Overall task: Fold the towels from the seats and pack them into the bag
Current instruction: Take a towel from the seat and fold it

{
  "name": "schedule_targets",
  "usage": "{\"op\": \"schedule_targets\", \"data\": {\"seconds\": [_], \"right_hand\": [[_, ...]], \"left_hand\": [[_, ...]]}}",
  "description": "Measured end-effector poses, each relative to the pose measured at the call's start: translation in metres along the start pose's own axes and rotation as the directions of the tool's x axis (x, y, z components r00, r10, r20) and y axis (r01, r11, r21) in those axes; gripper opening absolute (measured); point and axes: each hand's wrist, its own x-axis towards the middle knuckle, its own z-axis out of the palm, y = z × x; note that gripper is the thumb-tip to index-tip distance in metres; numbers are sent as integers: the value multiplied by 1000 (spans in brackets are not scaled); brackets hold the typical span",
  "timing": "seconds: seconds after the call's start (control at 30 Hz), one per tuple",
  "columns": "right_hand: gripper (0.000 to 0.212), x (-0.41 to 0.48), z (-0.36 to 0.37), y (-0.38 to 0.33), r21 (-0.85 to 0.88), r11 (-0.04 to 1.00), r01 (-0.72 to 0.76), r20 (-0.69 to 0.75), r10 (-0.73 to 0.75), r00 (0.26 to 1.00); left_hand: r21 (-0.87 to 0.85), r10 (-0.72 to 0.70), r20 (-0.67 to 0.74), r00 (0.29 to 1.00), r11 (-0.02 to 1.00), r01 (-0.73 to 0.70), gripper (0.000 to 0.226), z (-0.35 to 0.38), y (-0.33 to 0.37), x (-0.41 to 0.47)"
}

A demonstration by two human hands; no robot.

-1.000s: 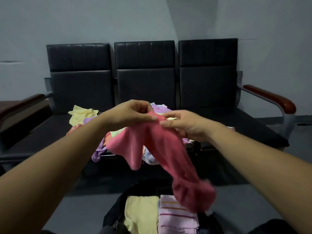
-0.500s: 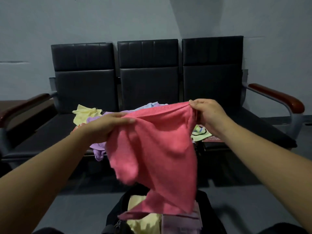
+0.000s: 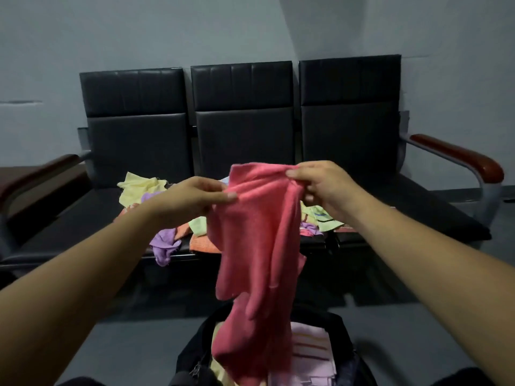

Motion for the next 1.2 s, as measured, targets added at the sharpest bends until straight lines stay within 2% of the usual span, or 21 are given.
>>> {"op": "schedule_targets", "data": {"seconds": [0.07, 0.13, 0.2, 0.3, 0.37, 0.43, 0.5, 0.53, 0.6, 0.67, 0.77, 0.8, 0.87, 0.93, 1.0, 1.07, 1.1, 1.13, 1.2], "right_hand": [[25, -3, 0, 6, -135, 991, -8, -18, 6, 1000], [21, -7, 10, 10, -180, 984, 1, 23, 3, 1000], [5, -9, 23, 10, -81, 997, 18, 109, -9, 994], [16, -7, 32, 8, 8, 1000, 26, 152, -27, 988], [20, -6, 29, 5, 43, 999, 10, 139, -16, 990], [20, -5, 22, 3, 21, 1000, 2, 135, -4, 991], [6, -4, 17, 2, -40, 999, 24, 138, -18, 990], [9, -3, 16, 2, -66, 997, 37, 128, -28, 991], [19, 0, 15, 2, -86, 995, 46, 52, -42, 998], [20, 2, 10, 0, -81, 996, 32, -56, -36, 998], [16, 5, -5, 1, -98, 995, 8, -224, -30, 974], [15, 7, -11, 3, -102, 995, 2, -282, -31, 959], [15, 8, -23, 8, -118, 993, 0, -371, -44, 928], [16, 7, -31, 14, -164, 986, -16, -390, -50, 919], [16, 6, -35, 19, -178, 983, -43, -377, -28, 926], [17, 7, -35, 23, -176, 983, -49, -383, -22, 923], [17, 8, -34, 24, -183, 982, -43, -400, -35, 916], [17, 10, -34, 25, -196, 980, -36, -419, -51, 906], [18, 14, -35, 25, -207, 978, -33, -453, -66, 889]], "left_hand": [[-144, 22, -48, 999, 989, -28, 17, 4, -2, 0], [-184, 51, -20, 998, 982, -54, 14, 15, 4, 4], [-148, 69, 36, 997, 987, -63, 11, 26, 13, 8], [-91, 99, 69, 993, 992, -93, 7, 30, 22, 10], [-53, 93, 62, 994, 995, -90, 16, 23, 23, 9], [32, 68, 69, 995, 997, -70, 20, 16, 20, 7], [109, 40, 75, 996, 993, -48, 20, 13, 16, 7], [135, 30, 69, 997, 990, -39, 21, 14, 14, 8], [212, 5, 45, 999, 977, -14, 22, 15, 12, 8], [360, -71, 43, 997, 932, 51, 17, 14, 9, 7], [604, -243, 36, 969, 778, 173, 28, 4, -7, 5], [637, -276, 26, 961, 745, 197, 33, -1, -15, 4], [630, -287, 19, 958, 747, 212, 43, -12, -30, 1], [503, -298, 8, 955, 827, 254, 47, -20, -42, 1], [416, -318, -62, 946, 853, 314, 36, -19, -43, 2], [496, -277, -177, 945, 804, 328, 23, -14, -38, 5], [535, -209, -231, 950, 789, 303, 21, -9, -32, 5], [511, -126, -278, 952, 820, 258, 19, -5, -26, 6], [240, -35, -307, 951, 964, 113, 13, 1, -16, 8]]}}
